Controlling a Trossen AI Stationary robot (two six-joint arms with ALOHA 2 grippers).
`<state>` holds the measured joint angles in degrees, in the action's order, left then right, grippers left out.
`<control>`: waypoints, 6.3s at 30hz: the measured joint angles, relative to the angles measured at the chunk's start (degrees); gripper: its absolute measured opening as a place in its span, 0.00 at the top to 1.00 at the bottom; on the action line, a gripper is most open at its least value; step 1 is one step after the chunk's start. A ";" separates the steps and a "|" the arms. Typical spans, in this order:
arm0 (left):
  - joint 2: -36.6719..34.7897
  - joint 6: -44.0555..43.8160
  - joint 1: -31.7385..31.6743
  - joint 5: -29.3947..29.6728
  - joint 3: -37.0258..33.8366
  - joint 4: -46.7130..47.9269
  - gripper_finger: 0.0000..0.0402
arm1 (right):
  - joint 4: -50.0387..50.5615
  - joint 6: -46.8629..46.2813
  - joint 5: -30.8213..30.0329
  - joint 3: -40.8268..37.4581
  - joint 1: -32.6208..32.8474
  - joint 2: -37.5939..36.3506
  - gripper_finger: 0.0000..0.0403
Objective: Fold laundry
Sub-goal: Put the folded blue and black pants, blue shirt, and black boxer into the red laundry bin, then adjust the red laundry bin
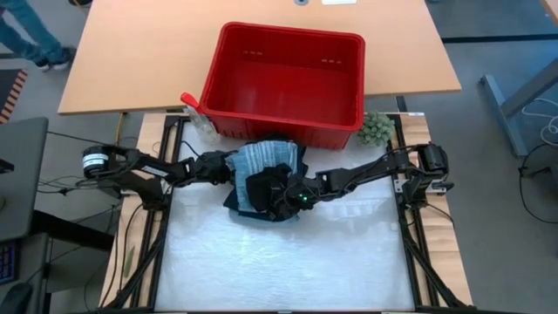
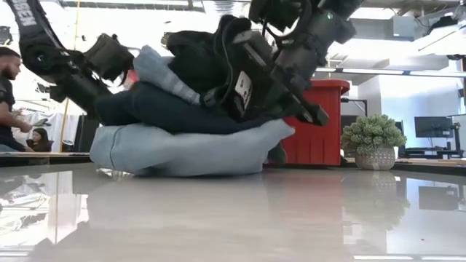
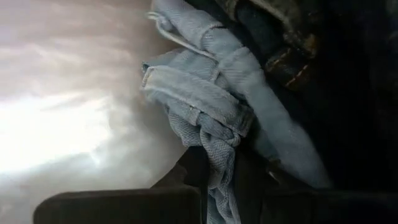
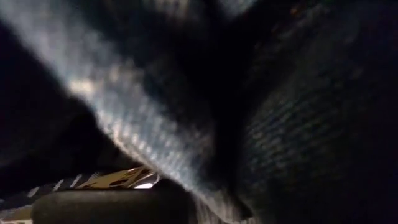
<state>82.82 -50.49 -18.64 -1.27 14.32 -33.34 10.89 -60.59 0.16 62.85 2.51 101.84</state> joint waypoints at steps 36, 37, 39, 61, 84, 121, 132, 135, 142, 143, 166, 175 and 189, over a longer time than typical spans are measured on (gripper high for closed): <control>-32.29 4.87 1.17 0.78 27.07 29.63 0.93 | 46.84 26.65 4.35 46.97 -9.72 -0.02 0.82; -31.30 6.44 0.59 1.04 29.76 31.50 0.93 | 47.92 27.75 4.58 48.75 -10.53 -0.02 0.82; -29.26 8.99 -0.59 1.21 34.65 33.83 0.93 | 49.91 30.00 4.55 52.12 -12.15 -0.02 0.82; -0.10 25.47 -18.23 -6.87 70.85 46.90 0.94 | 57.91 44.25 8.73 66.40 -33.42 1.64 0.82; 35.70 31.49 -34.55 -11.90 102.39 56.00 0.94 | 39.37 49.28 12.59 66.36 -51.20 21.88 0.82; 26.00 51.41 -34.48 17.82 102.91 70.83 0.48 | 58.54 51.66 8.58 72.43 -56.94 26.37 0.21; 21.78 52.63 -32.19 13.85 102.89 71.75 0.48 | 57.75 54.66 9.30 71.97 -57.29 16.75 0.21; 19.98 49.48 -30.70 11.60 102.87 73.40 0.48 | 57.85 56.75 10.34 71.97 -54.93 13.21 0.21; 11.20 54.08 -21.59 10.72 100.73 77.26 0.48 | 58.34 60.40 10.28 71.26 -43.46 5.17 0.21; 9.54 54.89 -20.33 10.70 99.43 77.43 0.48 | 58.50 60.10 10.28 70.13 -41.81 3.96 0.21; -25.68 50.00 -12.41 -4.04 55.52 52.77 0.49 | 49.43 55.87 2.77 15.30 -35.33 -16.66 0.68; -25.48 49.44 -9.65 -3.00 55.52 53.37 0.59 | 47.03 62.83 -6.46 15.39 -37.23 -16.39 0.95; -25.46 48.13 -7.83 -2.81 55.52 53.39 0.71 | 39.15 68.01 -8.32 16.29 -44.15 -16.28 0.95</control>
<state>57.36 -2.36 -26.47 -4.08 69.84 20.05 50.04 7.43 -8.16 79.14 -41.64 85.56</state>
